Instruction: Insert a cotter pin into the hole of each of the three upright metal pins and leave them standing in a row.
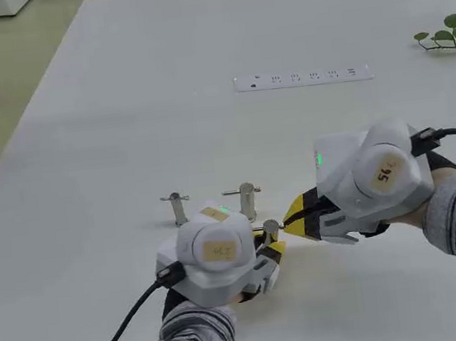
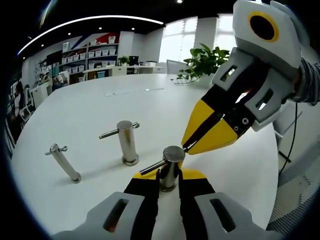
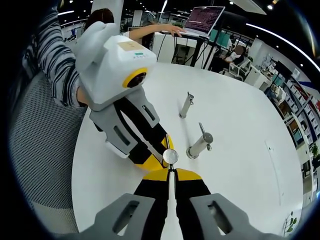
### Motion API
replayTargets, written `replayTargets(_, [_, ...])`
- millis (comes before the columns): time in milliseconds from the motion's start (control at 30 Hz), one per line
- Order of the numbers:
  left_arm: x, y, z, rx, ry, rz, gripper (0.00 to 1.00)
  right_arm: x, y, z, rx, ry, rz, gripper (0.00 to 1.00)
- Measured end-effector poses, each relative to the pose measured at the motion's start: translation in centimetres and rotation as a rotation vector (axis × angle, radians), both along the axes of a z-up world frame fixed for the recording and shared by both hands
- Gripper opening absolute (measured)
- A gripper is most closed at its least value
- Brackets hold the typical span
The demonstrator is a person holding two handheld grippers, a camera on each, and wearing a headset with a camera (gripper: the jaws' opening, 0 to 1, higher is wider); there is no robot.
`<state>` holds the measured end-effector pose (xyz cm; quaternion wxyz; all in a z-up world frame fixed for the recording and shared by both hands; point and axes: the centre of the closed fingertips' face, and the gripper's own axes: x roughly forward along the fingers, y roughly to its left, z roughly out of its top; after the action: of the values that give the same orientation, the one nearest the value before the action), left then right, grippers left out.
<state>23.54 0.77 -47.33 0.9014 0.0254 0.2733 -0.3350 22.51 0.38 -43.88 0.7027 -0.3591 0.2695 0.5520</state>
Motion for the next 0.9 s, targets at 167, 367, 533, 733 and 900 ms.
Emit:
replayTargets(167, [0.1, 0.5, -0.1, 0.02, -0.008, 0.008, 0.18, 0.0, 0.1, -0.2, 0.007, 0.0, -0.004, 0.0])
replayTargets(367, [-0.1, 1.5, -0.1, 0.034, -0.004, 0.007, 0.29, 0.1, 0.5, 0.0, 0.047, 0.029, -0.045, 0.08])
replayTargets(533, [-0.7, 1.5, 0.1, 0.03, 0.003, -0.006, 0.37, 0.3, 1.0, 0.1, 0.08, 0.064, -0.071, 0.11])
replayTargets(733, [-1.2, 1.1, 0.7, 0.016, -0.013, -0.032, 0.44, 0.0, 1.8, -0.5, 0.098, 0.116, -0.081, 0.13])
replayTargets(900, [-1.4, 1.1, 1.0, 0.008, -0.014, -0.039, 0.46, 0.0, 2.4, -1.2, 0.107, 0.15, -0.096, 0.14])
